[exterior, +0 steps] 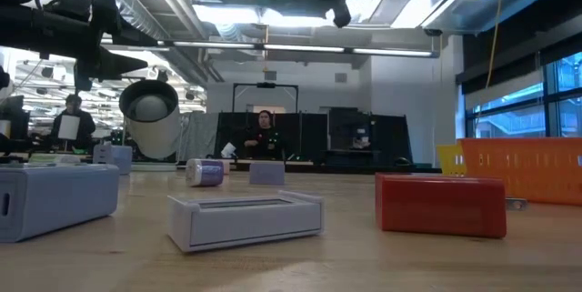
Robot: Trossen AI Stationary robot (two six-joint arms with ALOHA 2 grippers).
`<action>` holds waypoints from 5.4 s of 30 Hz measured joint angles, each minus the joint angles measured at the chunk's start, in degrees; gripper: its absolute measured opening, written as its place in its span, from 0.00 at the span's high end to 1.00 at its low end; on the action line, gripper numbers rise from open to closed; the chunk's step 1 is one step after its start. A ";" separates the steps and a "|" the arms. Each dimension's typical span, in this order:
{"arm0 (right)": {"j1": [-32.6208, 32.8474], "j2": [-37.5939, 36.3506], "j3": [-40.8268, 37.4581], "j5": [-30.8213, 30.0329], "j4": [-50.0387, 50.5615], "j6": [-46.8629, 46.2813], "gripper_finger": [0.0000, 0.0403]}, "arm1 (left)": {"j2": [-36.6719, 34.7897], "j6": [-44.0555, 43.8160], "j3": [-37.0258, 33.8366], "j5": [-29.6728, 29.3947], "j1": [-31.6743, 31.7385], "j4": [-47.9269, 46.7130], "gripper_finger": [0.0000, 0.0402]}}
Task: Pick & Place Office items
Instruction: Put the top light blue digital timer into the yellow basket, then put the light blue digital timer into the yellow basket
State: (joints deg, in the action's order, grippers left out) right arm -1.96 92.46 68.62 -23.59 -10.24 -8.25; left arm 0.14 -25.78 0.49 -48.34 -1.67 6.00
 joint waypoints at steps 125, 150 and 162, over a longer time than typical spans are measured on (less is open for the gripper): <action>-3.96 7.47 -10.77 6.80 19.22 -28.79 0.14 | 0.00 0.00 0.00 0.00 0.00 -0.02 0.37; -4.96 9.75 -9.20 32.17 24.00 7.36 0.14 | 0.00 0.00 0.00 0.00 0.00 -0.02 0.37; -1.78 9.73 -9.20 41.04 27.46 19.67 0.14 | 0.00 0.00 0.01 0.00 0.01 0.00 0.37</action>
State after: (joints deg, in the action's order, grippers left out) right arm -3.74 102.19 59.42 17.45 17.22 11.42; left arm 0.14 -25.78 0.50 -48.34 -1.66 6.00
